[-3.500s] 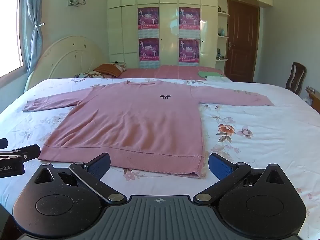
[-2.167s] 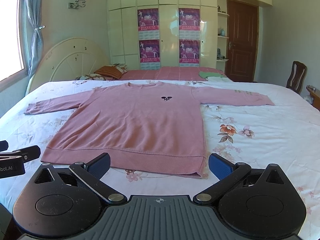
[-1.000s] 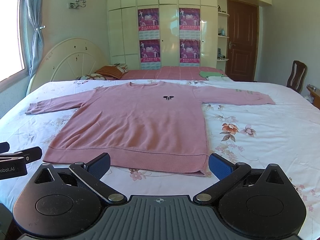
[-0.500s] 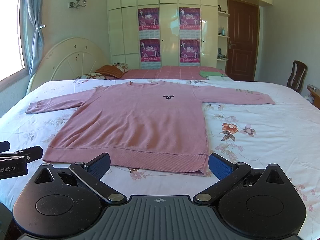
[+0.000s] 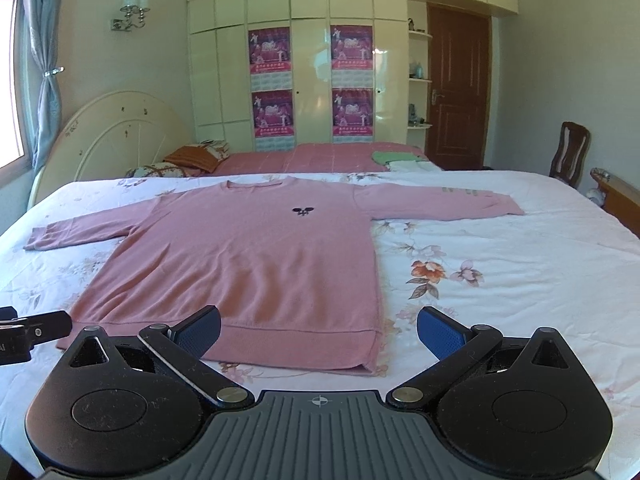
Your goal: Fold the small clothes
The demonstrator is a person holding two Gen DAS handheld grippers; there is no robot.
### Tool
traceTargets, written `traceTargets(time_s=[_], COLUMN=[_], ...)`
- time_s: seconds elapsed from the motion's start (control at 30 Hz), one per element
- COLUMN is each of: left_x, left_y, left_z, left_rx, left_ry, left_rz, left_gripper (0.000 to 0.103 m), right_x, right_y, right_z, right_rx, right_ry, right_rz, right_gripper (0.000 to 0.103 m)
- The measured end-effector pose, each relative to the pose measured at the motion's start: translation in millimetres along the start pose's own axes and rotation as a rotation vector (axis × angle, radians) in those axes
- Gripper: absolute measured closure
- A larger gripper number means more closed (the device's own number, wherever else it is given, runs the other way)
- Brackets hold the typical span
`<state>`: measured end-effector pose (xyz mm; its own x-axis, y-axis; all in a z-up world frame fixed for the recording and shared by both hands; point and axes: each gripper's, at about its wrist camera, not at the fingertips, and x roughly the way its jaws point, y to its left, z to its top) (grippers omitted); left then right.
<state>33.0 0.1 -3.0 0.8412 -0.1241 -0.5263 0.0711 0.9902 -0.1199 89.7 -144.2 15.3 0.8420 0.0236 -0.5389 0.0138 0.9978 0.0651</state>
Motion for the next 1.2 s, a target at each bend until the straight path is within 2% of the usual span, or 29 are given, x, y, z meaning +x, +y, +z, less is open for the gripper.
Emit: traceTargets(time_s=[0.1,0.2,0.27,0.3,0.37,0.4,0.43,0.47,0.5,0.53,0.57,0.6,0.63,0.7,0.77,0.97,1.1,1.2], left_x=[15.4,36.6,53.1,62.6,84.6,95.7,105.4,114.8,123.9,135.1,146.7,158.3,168.8,195.2,223.5,294.8,319.9,332.6], left_y=[-8.1,-12.6,-21.0,-24.8,-28.0,-29.3,-30.5,-31.9,-32.9,-33.8,-34.4,-34.6,-35.5,-38.9,-42.8,-47.2,-46.8,-42.7], left_z=[8.6,20.4,31.1,36.5,48.6,54.3,59.9,64.4,69.6,74.5,79.8,84.7,89.3,98.2,105.9,111.4,110.9,112.3], left_rx=[-0.006,-0.028,0.011,0.028,0.028,0.026,0.028,0.038,0.044,0.043,0.036,0.028,0.022,0.042,0.058,0.017,-0.015,-0.042], left_ry=[-0.02,-0.022,-0.032,-0.033,-0.008,0.0,-0.004,-0.013,-0.022,-0.027,-0.031,-0.036,-0.05,-0.046,-0.011,0.07,0.105,0.123], left_rz=[-0.03,-0.083,-0.06,-0.042,-0.034,-0.015,0.008,0.024,0.035,0.049,0.049,0.051,0.061,0.064,0.065,0.062,0.093,0.115], left_gripper=[0.001,0.005,0.005,0.007,0.019,0.027,0.032,0.035,0.04,0.037,0.03,0.008,0.001,0.002,0.009,0.018,0.018,0.018], right_x=[12.3,32.7,45.7,52.0,64.6,70.6,76.9,84.1,93.5,103.3,112.6,123.8,134.4,159.2,188.5,274.3,308.5,323.1], right_y=[-17.7,-41.4,-55.9,-61.9,-74.6,-81.0,-87.0,-92.9,-99.8,-107.1,-114.9,-125.3,-134.8,-159.3,-192.3,-312.2,-379.9,-412.1], right_z=[8.8,24.4,36.1,41.3,51.8,57.0,61.8,66.4,71.4,75.6,79.5,84.1,88.9,98.7,109.6,134.0,134.8,129.9], right_rx=[0.006,0.053,0.085,0.094,0.107,0.114,0.119,0.122,0.131,0.147,0.162,0.172,0.175,0.2,0.267,0.555,0.668,0.731], right_ry=[-0.015,-0.004,-0.007,-0.012,-0.023,-0.032,-0.036,-0.036,-0.026,-0.019,-0.017,-0.021,-0.025,-0.031,-0.044,-0.053,-0.051,-0.043], right_rz=[-0.048,-0.043,-0.044,-0.045,-0.049,-0.045,-0.048,-0.046,-0.049,-0.057,-0.058,-0.054,-0.061,-0.069,-0.045,-0.081,-0.141,-0.147], right_gripper=[0.0,0.0,0.001,0.001,0.001,0.001,0.006,0.018,0.043,0.055,0.055,0.055,0.054,0.047,0.047,0.047,0.047,0.047])
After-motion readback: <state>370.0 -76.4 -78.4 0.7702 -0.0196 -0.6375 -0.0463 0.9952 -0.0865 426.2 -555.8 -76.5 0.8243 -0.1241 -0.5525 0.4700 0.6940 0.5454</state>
